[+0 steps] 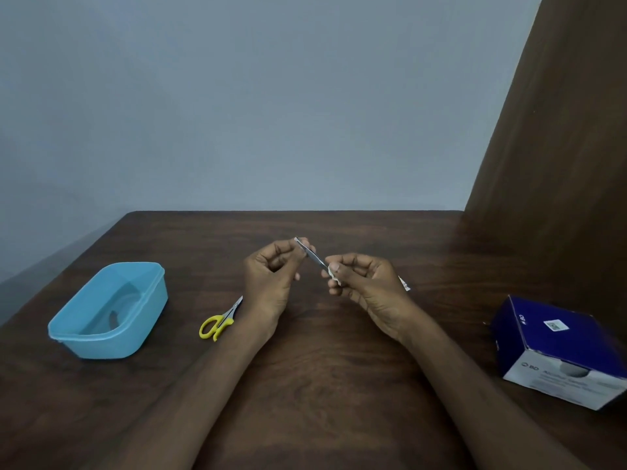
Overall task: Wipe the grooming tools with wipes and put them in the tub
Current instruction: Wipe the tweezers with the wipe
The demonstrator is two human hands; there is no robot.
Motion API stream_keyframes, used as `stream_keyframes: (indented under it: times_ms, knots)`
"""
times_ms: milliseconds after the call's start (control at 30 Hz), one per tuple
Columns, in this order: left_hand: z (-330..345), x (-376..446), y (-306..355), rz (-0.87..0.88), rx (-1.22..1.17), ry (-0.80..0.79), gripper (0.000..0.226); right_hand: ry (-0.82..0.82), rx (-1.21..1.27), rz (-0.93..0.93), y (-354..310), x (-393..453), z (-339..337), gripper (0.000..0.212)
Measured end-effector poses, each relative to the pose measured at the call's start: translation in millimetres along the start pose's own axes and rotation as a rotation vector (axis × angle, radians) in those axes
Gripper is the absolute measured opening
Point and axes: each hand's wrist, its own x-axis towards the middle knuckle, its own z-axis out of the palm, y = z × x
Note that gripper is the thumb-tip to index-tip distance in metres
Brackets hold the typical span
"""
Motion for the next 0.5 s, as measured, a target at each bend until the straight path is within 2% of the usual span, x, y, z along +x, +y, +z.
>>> stream_keyframes:
  times_ms: [200, 367, 500]
  knots:
    - [-2.2, -1.5, 0.3, 0.090, 0.130, -0.029, 0.011, -0.108, -0.006, 0.067, 7.6, 0.8, 5.2, 0.013]
    - [-5.2, -5.5, 5.0, 0.118, 0.237, -0.112, 0.016, -0.062, 0.075, 0.045, 10.1, 2.9, 9.1, 0.008]
    - [-5.7, -14.9, 10.0, 0.118, 0.342, -0.115, 0.015, -0.059, 0.093, 0.025, 12.3, 5.0, 7.3, 0.008]
